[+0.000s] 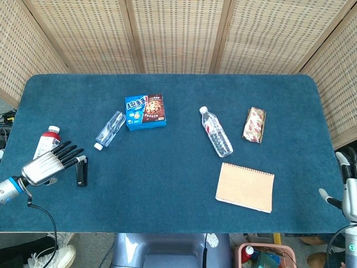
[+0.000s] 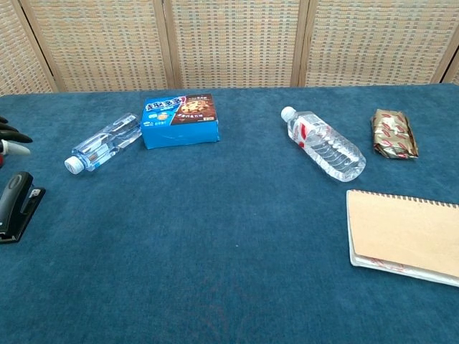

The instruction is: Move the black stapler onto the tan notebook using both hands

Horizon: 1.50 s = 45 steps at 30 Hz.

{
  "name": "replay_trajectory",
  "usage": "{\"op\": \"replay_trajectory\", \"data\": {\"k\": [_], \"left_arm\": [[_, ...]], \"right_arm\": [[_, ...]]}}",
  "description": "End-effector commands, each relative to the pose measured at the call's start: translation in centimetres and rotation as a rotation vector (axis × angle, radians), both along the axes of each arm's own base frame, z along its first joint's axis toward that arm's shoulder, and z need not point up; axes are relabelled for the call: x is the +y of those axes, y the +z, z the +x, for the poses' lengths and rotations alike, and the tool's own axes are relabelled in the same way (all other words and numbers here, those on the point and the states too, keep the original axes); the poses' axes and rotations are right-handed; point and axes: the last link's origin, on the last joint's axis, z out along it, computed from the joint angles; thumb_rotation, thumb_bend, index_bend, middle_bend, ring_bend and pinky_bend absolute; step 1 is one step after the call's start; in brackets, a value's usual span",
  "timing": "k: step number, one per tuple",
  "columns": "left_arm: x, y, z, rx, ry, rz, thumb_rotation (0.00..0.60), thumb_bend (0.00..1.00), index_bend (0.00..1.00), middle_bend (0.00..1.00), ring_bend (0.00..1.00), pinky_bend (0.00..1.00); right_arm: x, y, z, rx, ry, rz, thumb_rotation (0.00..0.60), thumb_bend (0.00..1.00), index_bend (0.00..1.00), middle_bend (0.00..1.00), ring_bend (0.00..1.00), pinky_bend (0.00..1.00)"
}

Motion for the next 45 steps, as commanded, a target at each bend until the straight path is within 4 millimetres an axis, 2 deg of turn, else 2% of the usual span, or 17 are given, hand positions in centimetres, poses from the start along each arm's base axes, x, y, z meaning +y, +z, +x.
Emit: {"op": "replay_trajectory", "data": {"k": [1,5,12,14,18,22,24,27,33,39,45], "left_arm": [[0.9,-3.3,0.7,-0.004,-0.019,-0.126,0.600,0.07,0.00,0.00,0.00,0.00],[0.9,-3.9,0.4,-0.011,-0.008,-0.143,0.600,0.09,0.01,0.00,0.00,0.00],[1.4,-5.1,0.8,-0.006,-0.006,-0.153,0.600,0.15,0.16,0.01,0.00,0.01],[1.5,-5.5,0.9,-0.004,-0.010,-0.161,0.600,0.17,0.25,0.07,0.01,0.04],[1.6,-6.2,1.3,0.006,-0.028,-0.174,0.600,0.26,0.45,0.25,0.13,0.17],[2.0,-6.4,1.4,0.016,-0.031,-0.167,0.600,0.35,0.58,0.36,0.24,0.28],[2.1,-6.4,1.4,0.014,-0.028,-0.161,0.600,0.41,0.64,0.45,0.32,0.39],[2.2,-6.4,1.7,-0.006,-0.024,-0.153,0.600,0.50,0.73,0.54,0.40,0.48],[2.7,-5.9,2.8,-0.071,-0.057,-0.122,0.600,0.54,0.77,0.57,0.42,0.53],[2.8,-5.8,5.9,-0.130,-0.222,-0.139,0.600,0.54,0.77,0.57,0.42,0.53],[3.9,-8.1,11.1,-0.117,-0.469,-0.209,0.600,0.54,0.77,0.57,0.42,0.53]], "right_arm": [[-0.1,0.0,-0.1,0.002,-0.007,-0.005,0.600,0.00,0.00,0.00,0.00,0.00],[-0.2,0.1,-0.3,0.002,-0.015,-0.013,0.600,0.00,0.00,0.00,0.00,0.00],[-0.3,0.2,-0.5,-0.006,-0.027,-0.018,0.600,0.00,0.00,0.00,0.00,0.00],[-0.3,0.2,-0.5,-0.010,-0.029,-0.019,0.600,0.00,0.00,0.00,0.00,0.00],[-0.4,0.3,-0.7,-0.016,-0.037,-0.020,0.600,0.00,0.00,0.00,0.00,0.00],[-0.5,0.3,-1.0,-0.019,-0.046,-0.022,0.600,0.00,0.00,0.00,0.00,0.00],[-0.5,0.4,-1.0,-0.022,-0.048,-0.025,0.600,0.00,0.00,0.00,0.00,0.00],[-0.5,0.5,-1.1,-0.028,-0.050,-0.029,0.600,0.00,0.00,0.00,0.00,0.00],[-0.5,0.5,-1.1,-0.036,-0.049,-0.025,0.600,0.00,0.00,0.00,0.00,0.00],[-0.4,0.6,-1.1,-0.045,-0.044,-0.024,0.600,0.00,0.00,0.00,0.00,0.00],[-0.4,0.7,-1.1,-0.057,-0.039,-0.020,0.600,0.00,0.00,0.00,0.00,0.00]]}}
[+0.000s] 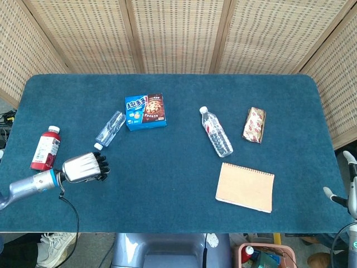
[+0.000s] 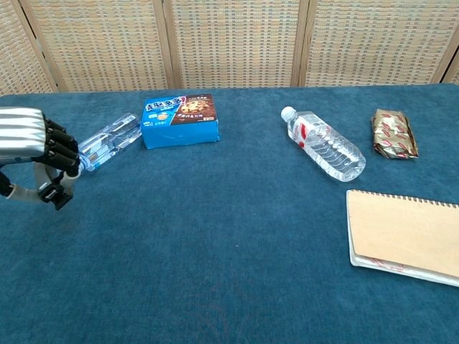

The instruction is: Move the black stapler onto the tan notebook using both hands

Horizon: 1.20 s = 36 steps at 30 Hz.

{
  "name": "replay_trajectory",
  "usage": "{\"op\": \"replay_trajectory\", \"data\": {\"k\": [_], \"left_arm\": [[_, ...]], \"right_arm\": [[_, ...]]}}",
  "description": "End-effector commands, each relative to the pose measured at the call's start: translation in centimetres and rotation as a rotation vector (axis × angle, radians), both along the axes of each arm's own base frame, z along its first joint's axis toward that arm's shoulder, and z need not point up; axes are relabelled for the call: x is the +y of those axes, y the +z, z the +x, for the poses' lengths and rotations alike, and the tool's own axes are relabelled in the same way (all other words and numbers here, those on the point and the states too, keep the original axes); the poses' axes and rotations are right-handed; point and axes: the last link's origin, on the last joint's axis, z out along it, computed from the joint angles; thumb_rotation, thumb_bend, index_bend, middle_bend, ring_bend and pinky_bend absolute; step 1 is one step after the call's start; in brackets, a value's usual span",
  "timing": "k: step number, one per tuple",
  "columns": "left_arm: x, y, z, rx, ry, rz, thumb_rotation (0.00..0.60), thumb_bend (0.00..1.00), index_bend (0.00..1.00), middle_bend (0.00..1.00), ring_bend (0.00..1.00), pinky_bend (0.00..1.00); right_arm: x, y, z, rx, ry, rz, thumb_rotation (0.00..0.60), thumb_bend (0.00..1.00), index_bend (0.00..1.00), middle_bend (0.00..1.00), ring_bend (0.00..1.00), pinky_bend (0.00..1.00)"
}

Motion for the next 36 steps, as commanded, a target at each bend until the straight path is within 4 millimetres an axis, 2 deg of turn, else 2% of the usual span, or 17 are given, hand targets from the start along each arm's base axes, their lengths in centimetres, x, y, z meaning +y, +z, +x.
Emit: {"op": "replay_trajectory", "data": {"k": [1,3,4,10,17,22,23,25,27,29,31,34,36], "left_arm": [[0.8,-2.1,3.8,0.016,-0.175,-0.042,0.600,0.54,0.77,0.57,0.42,0.53],[1.6,-3.7,6.4,0.041,-0.273,-0.049,0.600,0.54,0.77,0.57,0.42,0.53],[2.3,-5.5,8.6,0.058,-0.333,-0.054,0.600,0.54,0.77,0.57,0.42,0.53],[2.5,-10.4,14.6,0.080,-0.463,-0.105,0.600,0.54,0.77,0.58,0.43,0.54],[1.9,-15.2,19.1,0.096,-0.533,-0.123,0.600,0.54,0.77,0.59,0.44,0.54],[1.3,-17.2,20.6,0.124,-0.584,-0.129,0.600,0.54,0.75,0.56,0.44,0.52],[1.2,-17.3,20.8,0.125,-0.592,-0.128,0.600,0.51,0.69,0.51,0.42,0.48],[1.0,-17.4,20.9,0.123,-0.604,-0.132,0.600,0.37,0.49,0.33,0.32,0.36],[0.9,-17.2,21.0,0.113,-0.616,-0.137,0.600,0.18,0.21,0.12,0.14,0.22],[0.9,-16.9,21.0,0.103,-0.625,-0.139,0.600,0.11,0.05,0.02,0.05,0.14],[1.0,-16.3,21.1,0.086,-0.632,-0.142,0.600,0.07,0.00,0.00,0.01,0.10],[1.2,-15.1,21.2,0.045,-0.641,-0.138,0.600,0.05,0.00,0.00,0.00,0.07],[1.7,-13.3,21.2,-0.016,-0.638,-0.119,0.600,0.03,0.00,0.00,0.00,0.05]], "right_arm": [[0.0,0.0,0.0,-0.006,0.001,0.002,0.600,0.00,0.00,0.00,0.00,0.00],[-0.1,0.1,-0.1,-0.014,0.000,0.003,0.600,0.00,0.00,0.00,0.00,0.00],[-0.1,0.2,-0.2,-0.021,-0.003,0.002,0.600,0.00,0.00,0.00,0.00,0.00],[-0.2,0.6,-0.8,-0.037,-0.019,-0.003,0.600,0.00,0.00,0.00,0.00,0.00],[-0.2,1.2,-1.9,-0.053,-0.054,-0.024,0.600,0.00,0.00,0.00,0.00,0.00],[0.0,1.6,-2.5,-0.065,-0.072,-0.036,0.600,0.00,0.00,0.00,0.00,0.00],[0.0,1.6,-2.5,-0.066,-0.074,-0.038,0.600,0.00,0.00,0.00,0.00,0.00],[0.1,1.8,-2.7,-0.068,-0.077,-0.042,0.600,0.00,0.00,0.00,0.00,0.00],[0.2,1.8,-2.7,-0.070,-0.078,-0.042,0.600,0.00,0.00,0.00,0.00,0.00],[0.2,1.8,-2.7,-0.071,-0.075,-0.041,0.600,0.00,0.00,0.00,0.00,0.00],[0.2,1.8,-2.6,-0.072,-0.071,-0.040,0.600,0.00,0.00,0.00,0.00,0.00],[0.2,1.7,-2.4,-0.071,-0.062,-0.036,0.600,0.00,0.00,0.00,0.00,0.00],[0.3,1.6,-2.2,-0.069,-0.053,-0.030,0.600,0.00,0.00,0.00,0.00,0.00]]}}
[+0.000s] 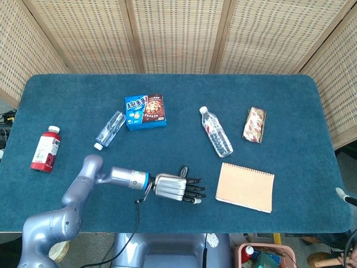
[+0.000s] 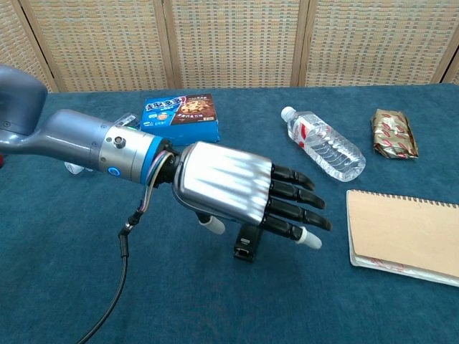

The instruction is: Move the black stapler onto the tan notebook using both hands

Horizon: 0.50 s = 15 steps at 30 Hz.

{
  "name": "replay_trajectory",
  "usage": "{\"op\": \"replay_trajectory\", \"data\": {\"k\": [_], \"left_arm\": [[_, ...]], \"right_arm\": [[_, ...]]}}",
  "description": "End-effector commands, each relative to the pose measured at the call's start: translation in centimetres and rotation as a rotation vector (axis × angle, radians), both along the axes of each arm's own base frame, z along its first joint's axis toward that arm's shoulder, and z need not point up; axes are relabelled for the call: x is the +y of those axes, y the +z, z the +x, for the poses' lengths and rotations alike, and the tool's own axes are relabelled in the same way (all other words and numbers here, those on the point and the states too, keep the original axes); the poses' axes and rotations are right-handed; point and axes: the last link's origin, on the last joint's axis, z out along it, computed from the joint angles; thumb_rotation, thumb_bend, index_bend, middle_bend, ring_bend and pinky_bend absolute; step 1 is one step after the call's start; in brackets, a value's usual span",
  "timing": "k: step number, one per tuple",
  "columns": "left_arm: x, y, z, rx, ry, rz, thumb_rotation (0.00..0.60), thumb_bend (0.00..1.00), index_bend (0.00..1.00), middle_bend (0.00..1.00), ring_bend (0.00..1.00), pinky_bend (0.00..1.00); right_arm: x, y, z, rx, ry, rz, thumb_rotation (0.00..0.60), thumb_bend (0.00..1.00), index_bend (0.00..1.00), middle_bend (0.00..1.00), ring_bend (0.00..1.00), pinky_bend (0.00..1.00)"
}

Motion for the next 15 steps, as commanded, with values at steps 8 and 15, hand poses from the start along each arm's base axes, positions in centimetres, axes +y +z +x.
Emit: {"op": "replay_trajectory", "data": {"k": [8,15], "left_arm": [[3.2,11.0,-3.0,-0.308,0.149,0.104,0.600,0.00,0.00,0.00,0.00,0.00],[4.2,19.5,-11.4,-0.344,0.510,0.389,0.600,0.00,0.00,0.00,0.00,0.00]], "right_arm": [[0.0,-0.8,0.9,0.015,0.032,0.033,0.600,0.00,0.00,0.00,0.00,0.00],[-0.2,-1.4,1.4,0.029,0.042,0.056,0.600,0.00,0.00,0.00,0.00,0.00]]}}
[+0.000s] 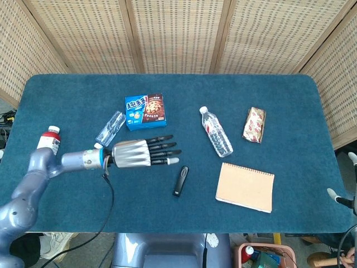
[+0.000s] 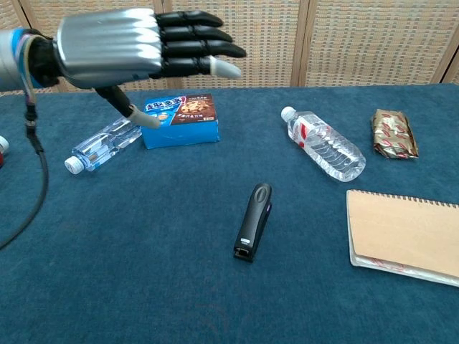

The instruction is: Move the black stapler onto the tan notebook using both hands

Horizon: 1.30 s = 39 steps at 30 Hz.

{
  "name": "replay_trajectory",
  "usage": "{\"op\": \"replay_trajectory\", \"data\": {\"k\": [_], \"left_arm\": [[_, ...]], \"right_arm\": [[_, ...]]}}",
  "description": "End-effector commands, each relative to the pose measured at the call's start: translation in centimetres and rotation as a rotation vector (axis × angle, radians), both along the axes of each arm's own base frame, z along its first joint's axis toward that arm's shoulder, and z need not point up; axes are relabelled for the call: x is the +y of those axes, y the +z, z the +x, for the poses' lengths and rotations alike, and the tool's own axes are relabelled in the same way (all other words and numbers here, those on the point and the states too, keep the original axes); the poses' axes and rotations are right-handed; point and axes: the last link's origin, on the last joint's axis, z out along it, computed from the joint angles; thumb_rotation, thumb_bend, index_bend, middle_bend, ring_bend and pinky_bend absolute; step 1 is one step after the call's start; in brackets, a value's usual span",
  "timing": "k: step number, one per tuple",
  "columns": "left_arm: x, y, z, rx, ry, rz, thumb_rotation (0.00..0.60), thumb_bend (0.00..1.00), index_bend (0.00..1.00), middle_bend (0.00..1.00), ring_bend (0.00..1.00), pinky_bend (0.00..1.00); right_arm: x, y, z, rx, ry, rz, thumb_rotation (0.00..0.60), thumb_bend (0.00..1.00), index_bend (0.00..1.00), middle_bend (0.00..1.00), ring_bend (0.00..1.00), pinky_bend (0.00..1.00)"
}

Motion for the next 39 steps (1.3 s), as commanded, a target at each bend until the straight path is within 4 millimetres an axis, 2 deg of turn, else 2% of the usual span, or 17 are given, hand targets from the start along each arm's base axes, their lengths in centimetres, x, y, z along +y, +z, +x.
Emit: {"op": "replay_trajectory", "data": {"k": [1,4,6,11,15,20,26,29,32,34,39], "left_arm": [[-0.3,6.6,-6.6,-0.057,0.358,0.177,0.600,0.00,0.00,0.00,0.00,0.00],[-2.2,10.1,-10.1,-0.133,0.623,0.302,0.600,0.00,0.00,0.00,0.00,0.00],[-4.5,11.9,-12.3,-0.208,0.820,0.377,0.600,0.00,0.00,0.00,0.00,0.00],[-9.9,14.6,-15.9,-0.379,1.177,0.429,0.600,0.00,0.00,0.00,0.00,0.00],[-13.1,15.5,-17.3,-0.428,1.384,0.428,0.600,0.00,0.00,0.00,0.00,0.00],[-16.1,15.3,-18.0,-0.433,1.578,0.422,0.600,0.00,0.00,0.00,0.00,0.00],[-17.5,14.7,-17.8,-0.448,1.612,0.419,0.600,0.01,0.00,0.00,0.00,0.00],[-17.7,14.5,-17.4,-0.449,1.592,0.413,0.600,0.02,0.00,0.00,0.00,0.00],[-17.9,14.5,-17.2,-0.453,1.568,0.426,0.600,0.02,0.00,0.00,0.00,0.00],[-18.0,14.3,-17.3,-0.451,1.575,0.421,0.600,0.02,0.00,0.00,0.00,0.00],[-18.0,14.4,-17.5,-0.453,1.582,0.424,0.600,0.02,0.00,0.00,0.00,0.00]], "right_arm": [[-0.1,-0.4,0.2,0.009,0.005,0.015,0.600,0.00,0.00,0.00,0.00,0.00],[-0.4,-1.2,0.5,0.024,0.013,0.053,0.600,0.00,0.00,0.00,0.00,0.00],[-0.8,-1.8,0.9,0.041,0.034,0.093,0.600,0.00,0.00,0.00,0.00,0.00],[-2.6,-2.7,2.3,0.094,0.115,0.184,0.600,0.00,0.00,0.00,0.00,0.00],[-4.5,-3.8,4.1,0.129,0.213,0.279,0.600,0.00,0.00,0.00,0.00,0.00],[-6.9,-6.0,7.8,0.227,0.409,0.444,0.600,0.00,0.00,0.00,0.00,0.00],[-9.8,-8.6,13.6,0.279,0.717,0.622,0.600,0.00,0.01,0.00,0.00,0.00],[-10.8,-11.7,17.3,0.361,0.909,0.735,0.600,0.00,0.03,0.01,0.00,0.00],[-11.5,-14.9,19.9,0.424,1.025,0.825,0.600,0.01,0.07,0.04,0.00,0.00],[-11.7,-16.9,21.6,0.440,1.087,0.861,0.600,0.03,0.08,0.05,0.00,0.00],[-12.1,-20.3,24.7,0.460,1.140,0.906,0.600,0.07,0.08,0.06,0.00,0.00]]}}
